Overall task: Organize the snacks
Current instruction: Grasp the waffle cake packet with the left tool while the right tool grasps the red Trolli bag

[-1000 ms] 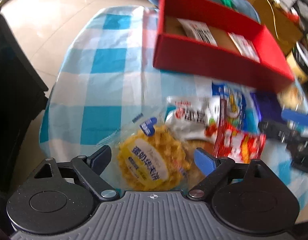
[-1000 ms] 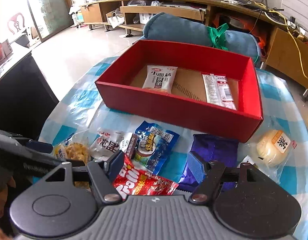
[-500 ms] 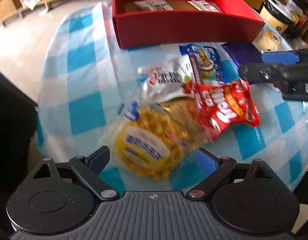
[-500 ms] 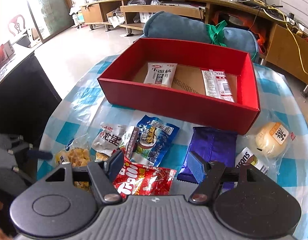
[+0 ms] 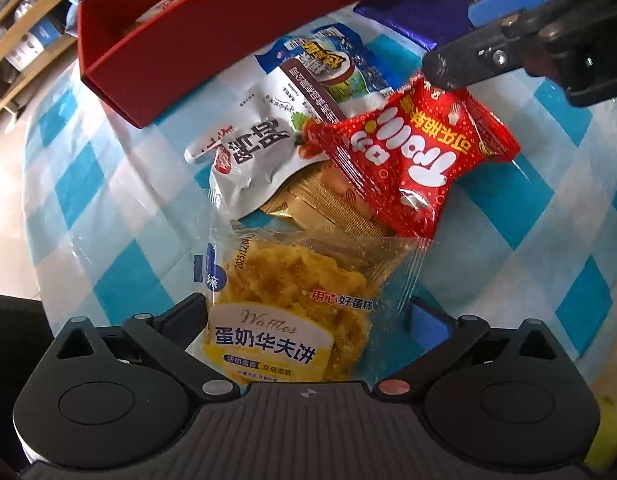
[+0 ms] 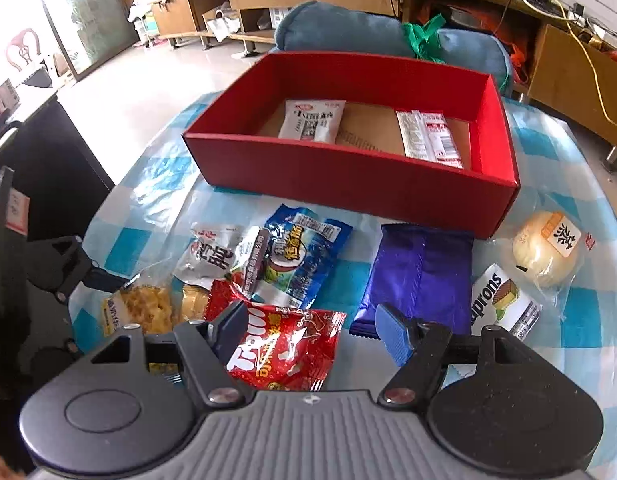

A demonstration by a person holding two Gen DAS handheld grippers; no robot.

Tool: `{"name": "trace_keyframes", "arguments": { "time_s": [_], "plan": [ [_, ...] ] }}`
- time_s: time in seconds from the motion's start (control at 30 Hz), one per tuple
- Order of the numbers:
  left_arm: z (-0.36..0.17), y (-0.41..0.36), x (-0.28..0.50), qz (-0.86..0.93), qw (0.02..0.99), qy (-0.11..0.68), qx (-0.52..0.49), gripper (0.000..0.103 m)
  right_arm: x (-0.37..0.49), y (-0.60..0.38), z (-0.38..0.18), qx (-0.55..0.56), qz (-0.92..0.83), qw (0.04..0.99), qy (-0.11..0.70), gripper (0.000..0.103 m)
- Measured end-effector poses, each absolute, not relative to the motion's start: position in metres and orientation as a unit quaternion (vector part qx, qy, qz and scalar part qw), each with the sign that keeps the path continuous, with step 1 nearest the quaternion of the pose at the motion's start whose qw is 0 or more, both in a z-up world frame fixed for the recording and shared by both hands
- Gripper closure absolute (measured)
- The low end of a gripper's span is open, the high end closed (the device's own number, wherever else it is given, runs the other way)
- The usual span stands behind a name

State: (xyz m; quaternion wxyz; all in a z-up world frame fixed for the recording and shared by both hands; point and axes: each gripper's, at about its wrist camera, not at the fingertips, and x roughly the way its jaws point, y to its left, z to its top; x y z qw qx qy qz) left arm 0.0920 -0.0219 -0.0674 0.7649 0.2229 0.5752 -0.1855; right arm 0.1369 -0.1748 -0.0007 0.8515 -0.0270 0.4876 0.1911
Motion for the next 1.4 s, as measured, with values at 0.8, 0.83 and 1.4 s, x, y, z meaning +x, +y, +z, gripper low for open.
{"name": "trace_keyframes", "arguments": {
  "time_s": [0.8, 0.83, 1.4],
  "plan": [
    [-0.04, 0.025, 0.096, -0.126, 0.808, 0.574, 0.05, 0.023, 0.123, -0.165, -0.029, -0.018, 0.283, 0.772, 0.569, 0.037],
    [-0.04, 0.026, 0.096, -0.125, 0.807, 0.575, 0.046, 0.022, 0.111, -0.166, -0.027, -0.032, 0.295, 0.761, 0.577, 0.037],
    [-0.043, 0.023, 0.092, -0.123, 0.805, 0.579, 0.048, 0.022, 0.112, -0.096, -0.046, -0.258, 0.357, 0.737, 0.514, 0.034]
  ]
}}
